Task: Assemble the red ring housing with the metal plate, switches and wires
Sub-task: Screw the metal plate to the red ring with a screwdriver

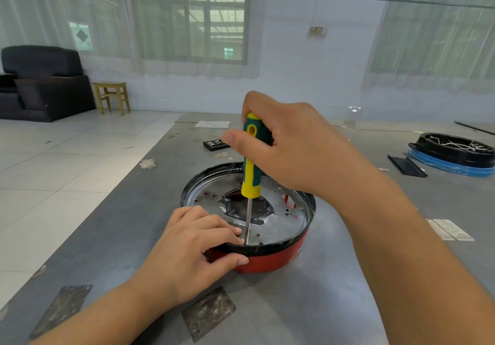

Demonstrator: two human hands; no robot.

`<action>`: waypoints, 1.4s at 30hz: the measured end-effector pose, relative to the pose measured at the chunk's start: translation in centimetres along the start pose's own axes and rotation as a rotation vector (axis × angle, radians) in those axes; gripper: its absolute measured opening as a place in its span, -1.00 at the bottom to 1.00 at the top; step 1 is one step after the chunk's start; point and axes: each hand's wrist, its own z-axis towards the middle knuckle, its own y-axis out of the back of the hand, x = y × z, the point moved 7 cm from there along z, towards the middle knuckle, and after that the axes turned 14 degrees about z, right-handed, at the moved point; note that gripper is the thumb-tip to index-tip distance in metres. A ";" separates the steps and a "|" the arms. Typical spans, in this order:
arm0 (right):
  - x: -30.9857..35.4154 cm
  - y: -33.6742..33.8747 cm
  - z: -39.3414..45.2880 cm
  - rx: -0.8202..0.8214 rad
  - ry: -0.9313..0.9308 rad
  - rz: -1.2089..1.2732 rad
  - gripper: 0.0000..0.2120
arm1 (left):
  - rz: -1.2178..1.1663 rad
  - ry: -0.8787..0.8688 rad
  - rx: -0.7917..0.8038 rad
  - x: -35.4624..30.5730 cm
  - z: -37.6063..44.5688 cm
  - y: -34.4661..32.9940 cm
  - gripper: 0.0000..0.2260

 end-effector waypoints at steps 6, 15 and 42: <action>0.5 -0.2 -0.1 -0.015 0.017 -0.046 -0.62 | 0.009 -0.001 0.009 0.1 0.0 0.0 -0.74; 0.8 -0.5 0.0 -0.064 0.039 -0.100 -0.61 | -0.010 0.001 0.003 0.0 0.0 0.0 -0.76; -19.7 3.6 -11.9 -0.600 -0.545 -0.010 -0.57 | 0.011 -0.024 0.013 -0.5 0.2 0.4 -0.76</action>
